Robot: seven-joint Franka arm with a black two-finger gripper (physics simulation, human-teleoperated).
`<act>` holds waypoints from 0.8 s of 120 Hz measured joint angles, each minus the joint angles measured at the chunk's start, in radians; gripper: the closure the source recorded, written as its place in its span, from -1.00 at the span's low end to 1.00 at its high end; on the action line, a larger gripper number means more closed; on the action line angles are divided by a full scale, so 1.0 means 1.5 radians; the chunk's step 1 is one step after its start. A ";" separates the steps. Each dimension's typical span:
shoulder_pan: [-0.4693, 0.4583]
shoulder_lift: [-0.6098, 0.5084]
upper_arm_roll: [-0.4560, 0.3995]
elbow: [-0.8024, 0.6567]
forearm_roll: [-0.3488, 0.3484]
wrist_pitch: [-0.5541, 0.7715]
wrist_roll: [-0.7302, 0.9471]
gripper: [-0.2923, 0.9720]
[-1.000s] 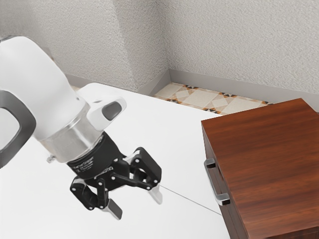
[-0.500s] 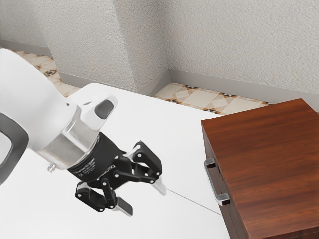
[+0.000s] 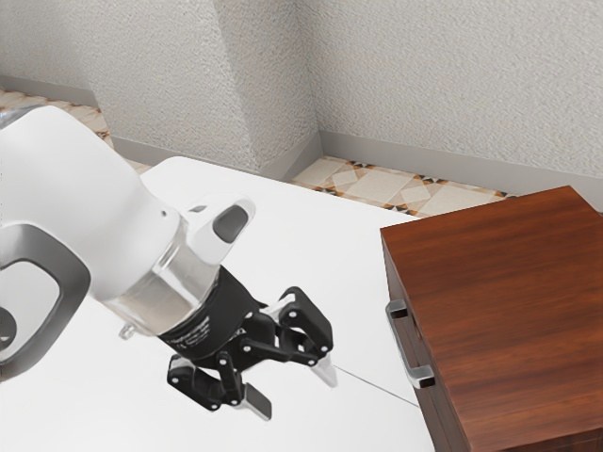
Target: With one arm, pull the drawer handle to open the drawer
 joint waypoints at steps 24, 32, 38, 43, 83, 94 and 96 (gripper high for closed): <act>0.001 0.018 0.004 0.009 0.033 0.013 0.003 -0.26; 0.002 0.019 0.005 0.009 0.039 0.021 0.005 -0.26; 0.005 0.018 0.005 0.007 0.042 0.028 0.007 -0.25; 0.016 0.014 0.005 0.005 0.043 0.032 0.011 -0.25; 0.023 0.084 0.036 0.022 0.045 0.084 0.051 -0.22; 0.021 0.096 0.047 0.028 0.044 0.096 0.063 -0.21; 0.020 0.097 0.048 0.029 0.043 0.098 0.065 -0.21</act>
